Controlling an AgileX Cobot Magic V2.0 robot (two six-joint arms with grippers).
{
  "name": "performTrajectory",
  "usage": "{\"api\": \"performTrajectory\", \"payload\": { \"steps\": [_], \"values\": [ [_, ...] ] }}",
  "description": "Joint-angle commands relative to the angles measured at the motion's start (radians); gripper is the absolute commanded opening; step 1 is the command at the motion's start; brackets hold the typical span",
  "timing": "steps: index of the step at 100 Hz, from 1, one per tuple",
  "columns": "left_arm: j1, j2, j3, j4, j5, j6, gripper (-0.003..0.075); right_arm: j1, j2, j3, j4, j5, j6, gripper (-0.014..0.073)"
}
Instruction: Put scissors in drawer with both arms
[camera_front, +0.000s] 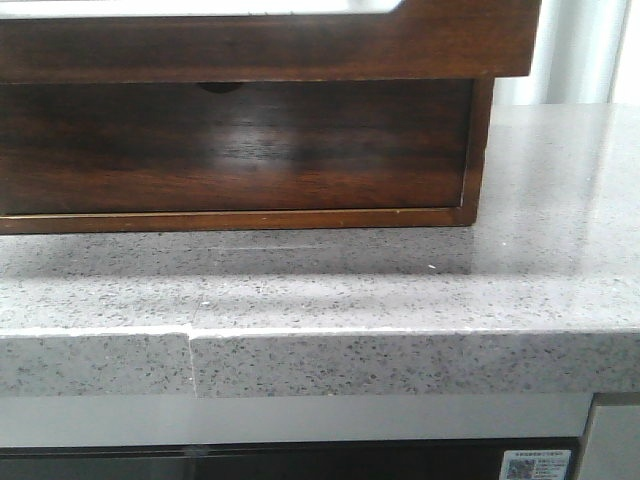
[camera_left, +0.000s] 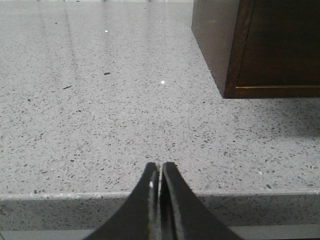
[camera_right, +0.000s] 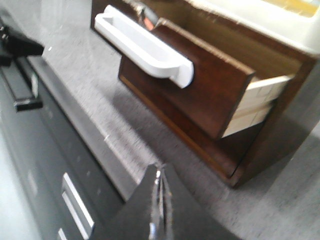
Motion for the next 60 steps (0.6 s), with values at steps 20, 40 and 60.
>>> {"api": "performTrajectory", "payload": {
  "steps": [20, 40, 60],
  "values": [
    [-0.002, -0.029, 0.023, -0.007, -0.069, -0.009, -0.0022, -0.046, 0.001, 0.088, -0.283, -0.465, 0.453, -0.0041],
    [-0.002, -0.029, 0.023, -0.007, -0.069, -0.009, -0.0022, -0.134, -0.027, 0.248, -0.538, -0.931, 0.835, -0.0041],
    [-0.002, -0.029, 0.023, -0.007, -0.069, -0.009, -0.0022, -0.365, -0.149, 0.4, -0.538, -1.068, 0.925, -0.0041]
  ]
}}
